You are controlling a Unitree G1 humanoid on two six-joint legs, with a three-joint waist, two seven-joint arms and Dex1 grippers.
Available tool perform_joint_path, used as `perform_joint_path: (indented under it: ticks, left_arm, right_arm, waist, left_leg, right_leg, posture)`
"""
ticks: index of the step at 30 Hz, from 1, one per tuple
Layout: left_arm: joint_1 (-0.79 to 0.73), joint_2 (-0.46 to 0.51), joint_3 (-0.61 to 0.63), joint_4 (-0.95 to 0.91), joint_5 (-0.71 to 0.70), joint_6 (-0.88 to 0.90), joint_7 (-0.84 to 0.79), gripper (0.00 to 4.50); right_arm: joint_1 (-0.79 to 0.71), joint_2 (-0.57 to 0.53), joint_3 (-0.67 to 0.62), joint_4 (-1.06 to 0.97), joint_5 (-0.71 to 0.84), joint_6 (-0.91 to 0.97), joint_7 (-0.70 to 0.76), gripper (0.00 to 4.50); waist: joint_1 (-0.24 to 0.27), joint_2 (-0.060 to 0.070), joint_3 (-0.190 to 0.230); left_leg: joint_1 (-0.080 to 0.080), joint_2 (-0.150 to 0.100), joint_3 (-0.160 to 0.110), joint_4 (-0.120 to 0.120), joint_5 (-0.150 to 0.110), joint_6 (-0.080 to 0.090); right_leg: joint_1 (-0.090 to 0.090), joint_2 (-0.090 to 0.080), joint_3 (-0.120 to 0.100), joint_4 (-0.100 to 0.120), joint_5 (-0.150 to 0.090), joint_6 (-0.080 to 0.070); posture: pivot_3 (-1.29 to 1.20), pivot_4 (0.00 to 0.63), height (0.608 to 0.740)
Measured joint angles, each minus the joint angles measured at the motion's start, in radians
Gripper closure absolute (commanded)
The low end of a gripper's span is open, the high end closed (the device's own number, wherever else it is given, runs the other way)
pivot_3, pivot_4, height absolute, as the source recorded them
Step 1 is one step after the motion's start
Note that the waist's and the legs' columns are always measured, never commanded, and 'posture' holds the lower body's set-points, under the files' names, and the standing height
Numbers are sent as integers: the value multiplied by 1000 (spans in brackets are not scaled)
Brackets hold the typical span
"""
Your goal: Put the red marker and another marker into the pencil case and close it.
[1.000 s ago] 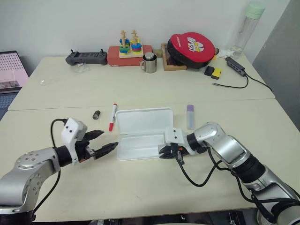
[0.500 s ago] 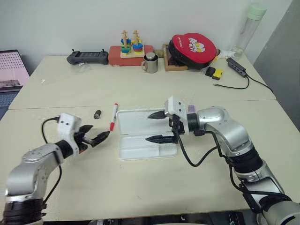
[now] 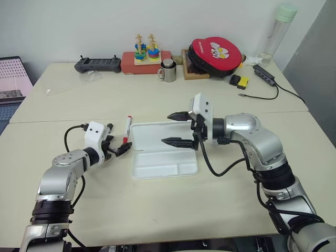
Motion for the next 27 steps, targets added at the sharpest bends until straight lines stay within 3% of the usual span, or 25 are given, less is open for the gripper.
perform_joint_path:
  ticks: [14,16,27]
  left_arm:
    - [-59,-46,-12,74,46,-47,3,3557]
    - [-61,-47,-12,79,49,-50,8,3939]
    - [-52,-60,-8,97,60,-107,25,4068]
  right_arm:
    - [-58,67,-98,-32,158,55,-75,361]
    - [-65,66,-99,-32,162,60,-81,35]
    - [-75,60,-101,-28,195,69,-86,0]
  waist:
    - [0,0,0]
    - [-1,0,0]
    - [-1,0,0]
  left_leg:
    - [0,0,0,1,0,0]
    - [0,0,0,1,0,0]
    - [0,0,-1,2,0,0]
  right_leg:
    - [0,0,0,1,0,0]
    - [0,0,0,1,0,0]
    - [0,0,0,1,0,0]
  posture:
    - [0,150,740]
    - [0,150,740]
    - [0,150,740]
